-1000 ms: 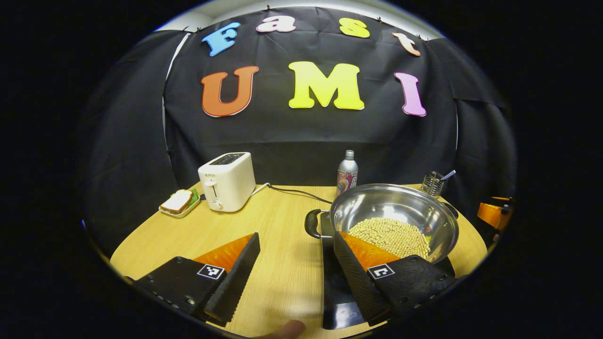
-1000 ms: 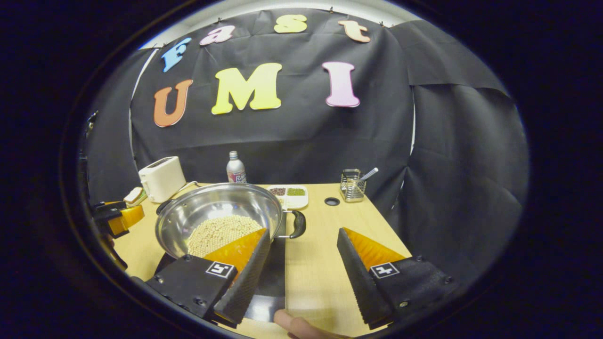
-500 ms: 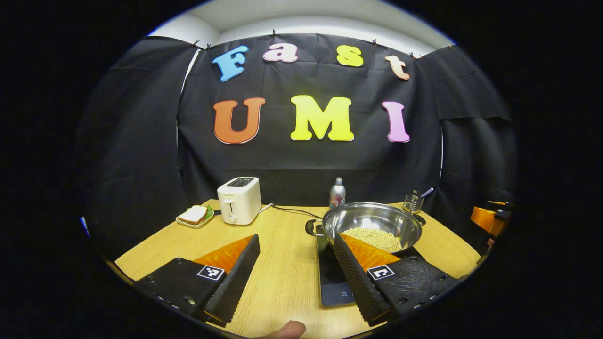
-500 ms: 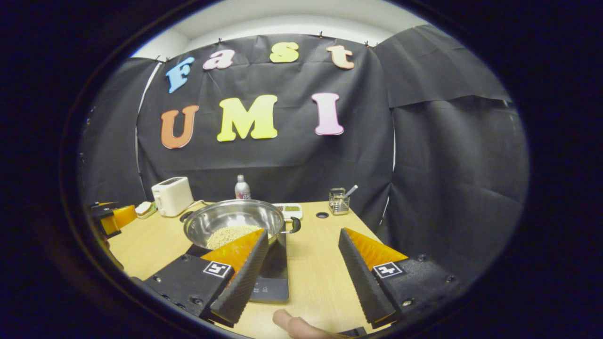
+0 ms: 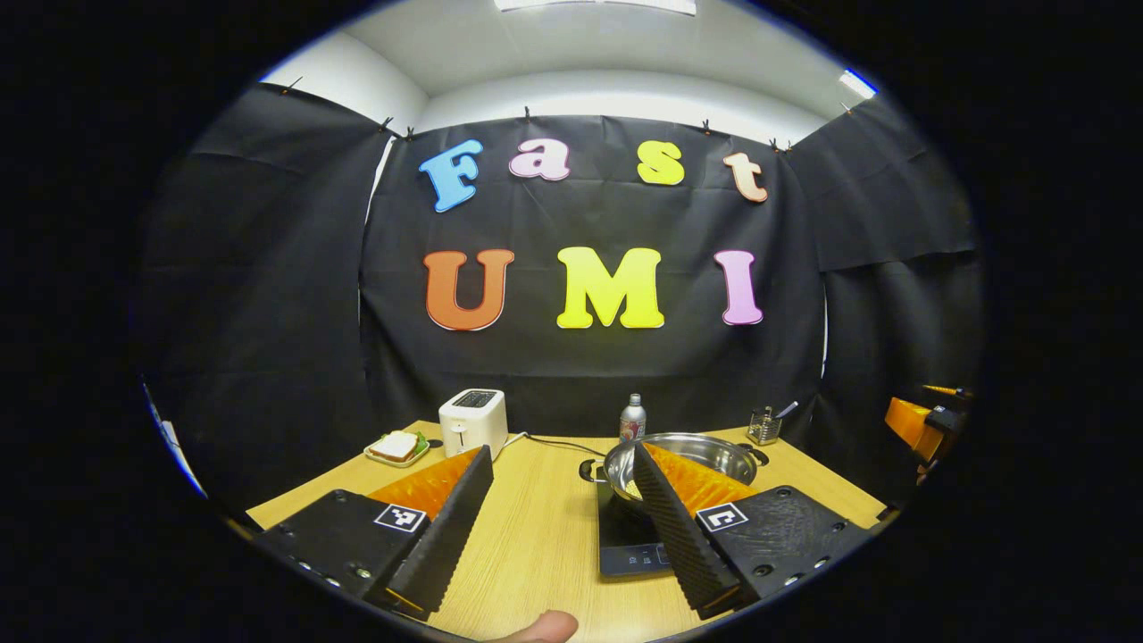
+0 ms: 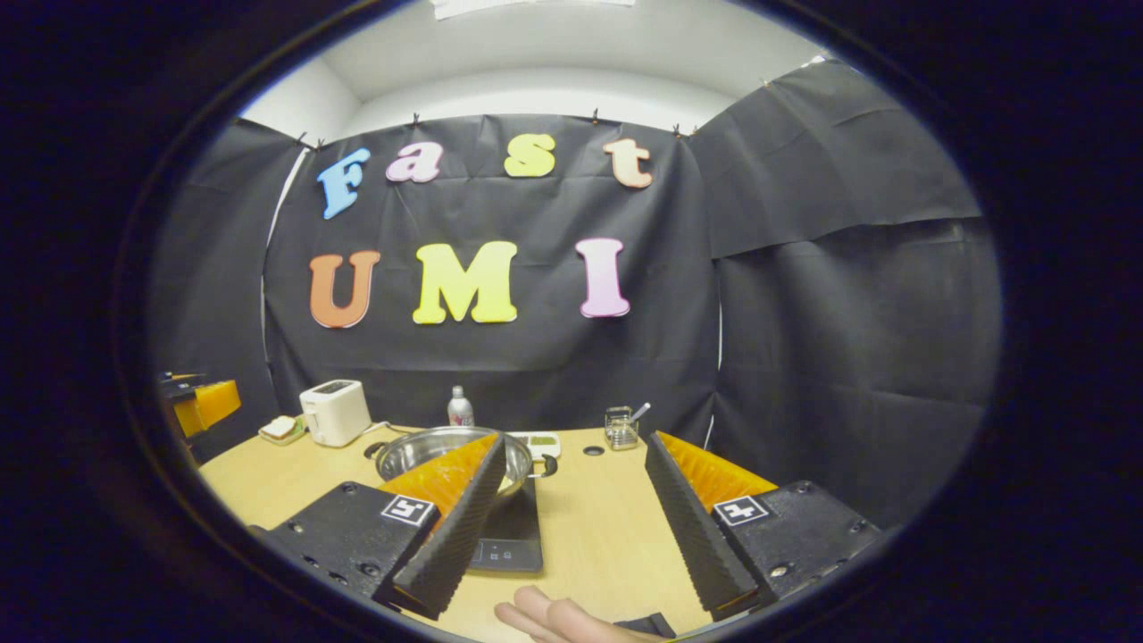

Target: First push the handle of the pot to place it horizontally, then grasp the pot with both hands and set it on the induction cooktop.

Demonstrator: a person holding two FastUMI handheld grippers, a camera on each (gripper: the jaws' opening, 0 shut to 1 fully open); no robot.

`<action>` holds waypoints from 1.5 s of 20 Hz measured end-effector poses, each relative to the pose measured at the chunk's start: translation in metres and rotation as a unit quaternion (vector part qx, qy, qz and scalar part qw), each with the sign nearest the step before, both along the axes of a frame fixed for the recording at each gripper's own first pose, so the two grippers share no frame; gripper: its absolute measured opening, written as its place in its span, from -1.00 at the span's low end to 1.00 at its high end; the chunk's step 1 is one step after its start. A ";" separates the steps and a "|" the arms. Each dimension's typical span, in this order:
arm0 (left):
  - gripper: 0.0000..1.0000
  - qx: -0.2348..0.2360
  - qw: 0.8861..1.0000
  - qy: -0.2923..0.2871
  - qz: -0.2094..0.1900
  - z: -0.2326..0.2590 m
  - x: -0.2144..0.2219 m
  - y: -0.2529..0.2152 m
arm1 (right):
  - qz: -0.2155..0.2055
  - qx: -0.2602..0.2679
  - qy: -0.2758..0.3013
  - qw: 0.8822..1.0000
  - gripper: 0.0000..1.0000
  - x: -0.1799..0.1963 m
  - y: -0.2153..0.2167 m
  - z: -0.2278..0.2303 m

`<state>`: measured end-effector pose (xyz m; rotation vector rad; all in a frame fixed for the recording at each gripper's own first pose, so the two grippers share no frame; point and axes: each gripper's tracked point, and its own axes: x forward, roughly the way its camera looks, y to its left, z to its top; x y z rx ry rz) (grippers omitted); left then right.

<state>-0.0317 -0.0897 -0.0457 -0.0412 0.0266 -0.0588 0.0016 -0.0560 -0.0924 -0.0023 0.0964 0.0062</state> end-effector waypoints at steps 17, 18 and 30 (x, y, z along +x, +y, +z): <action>0.89 -0.025 0.999 -0.047 0.003 0.028 -0.051 0.021 | 0.007 0.011 -0.066 0.998 0.93 -0.046 0.014 0.040; 0.89 -0.024 0.999 -0.044 0.007 0.025 -0.051 0.024 | 0.008 0.009 -0.065 0.998 0.93 -0.046 0.015 0.039; 0.89 0.009 0.998 -0.060 0.033 0.021 -0.048 0.039 | 0.011 0.013 -0.065 0.998 0.94 -0.045 0.020 0.033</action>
